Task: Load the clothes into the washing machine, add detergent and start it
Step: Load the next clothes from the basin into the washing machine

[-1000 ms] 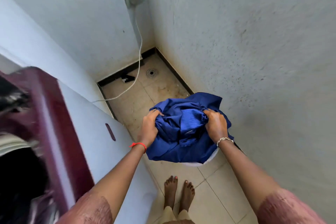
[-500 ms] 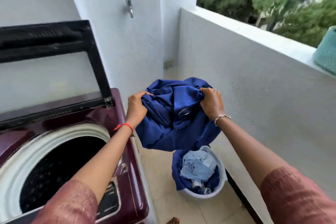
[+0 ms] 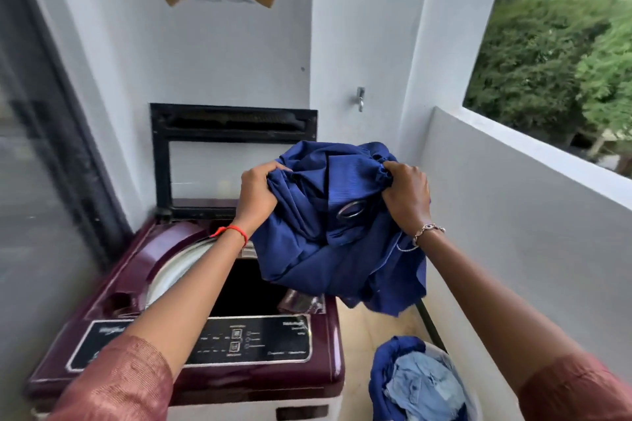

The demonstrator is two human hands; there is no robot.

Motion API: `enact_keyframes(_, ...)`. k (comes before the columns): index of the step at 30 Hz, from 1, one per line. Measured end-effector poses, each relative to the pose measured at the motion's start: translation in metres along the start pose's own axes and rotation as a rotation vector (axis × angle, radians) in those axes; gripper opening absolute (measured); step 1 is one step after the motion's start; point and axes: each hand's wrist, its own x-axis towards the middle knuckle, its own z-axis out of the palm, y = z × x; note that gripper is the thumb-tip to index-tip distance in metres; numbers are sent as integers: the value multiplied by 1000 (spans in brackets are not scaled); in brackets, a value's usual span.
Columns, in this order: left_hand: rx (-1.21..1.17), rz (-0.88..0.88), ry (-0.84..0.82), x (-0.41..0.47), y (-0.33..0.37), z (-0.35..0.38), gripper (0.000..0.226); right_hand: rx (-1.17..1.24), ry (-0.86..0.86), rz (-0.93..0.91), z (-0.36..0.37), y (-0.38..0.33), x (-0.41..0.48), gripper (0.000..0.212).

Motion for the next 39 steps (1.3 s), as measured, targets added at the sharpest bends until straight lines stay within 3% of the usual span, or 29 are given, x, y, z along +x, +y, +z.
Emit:
enact_keyframes(12,78,1,212,19,-80,-116,49,200,27,-205,72,-137,35,24)
enact_keyframes(18,118,-36,164,23,-156,-140,44,267,-12,-163,149,-180,23,21)
enact_keyframes(23,177,-51,13,-10,-214,-128,34,252,-109,-45,229,-184,-27,26)
enact_keyframes(26,251,-116,-129,-40,-252,-115,32,140,-229,-12,272,-174,-60,45)
enact_keyframes(31,445,-259,-440,-81,-298,-95,50,-49,-554,-20,316,-155,-103,46)
enact_keyframes(36,467,-314,-702,-87,-318,-79,64,-174,-768,-4,356,-137,-117,50)
enact_keyframes(39,475,-341,-848,-85,-324,-67,85,-223,-949,-3,378,-120,-122,61)
